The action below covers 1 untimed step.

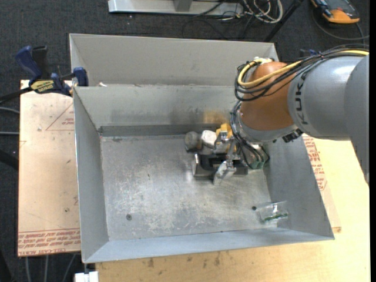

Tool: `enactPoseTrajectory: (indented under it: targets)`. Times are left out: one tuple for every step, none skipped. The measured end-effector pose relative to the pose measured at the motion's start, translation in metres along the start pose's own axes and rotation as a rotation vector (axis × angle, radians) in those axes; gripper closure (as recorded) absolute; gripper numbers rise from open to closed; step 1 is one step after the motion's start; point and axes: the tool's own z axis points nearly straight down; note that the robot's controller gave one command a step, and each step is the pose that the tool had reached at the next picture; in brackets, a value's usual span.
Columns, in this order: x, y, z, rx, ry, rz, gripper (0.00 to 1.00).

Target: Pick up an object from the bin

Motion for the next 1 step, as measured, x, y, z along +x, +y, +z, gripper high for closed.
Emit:
enactPoseTrajectory:
  targets:
    - [0.0003, -0.0028, -0.1575, 0.006, -0.002, -0.056, 1.0]
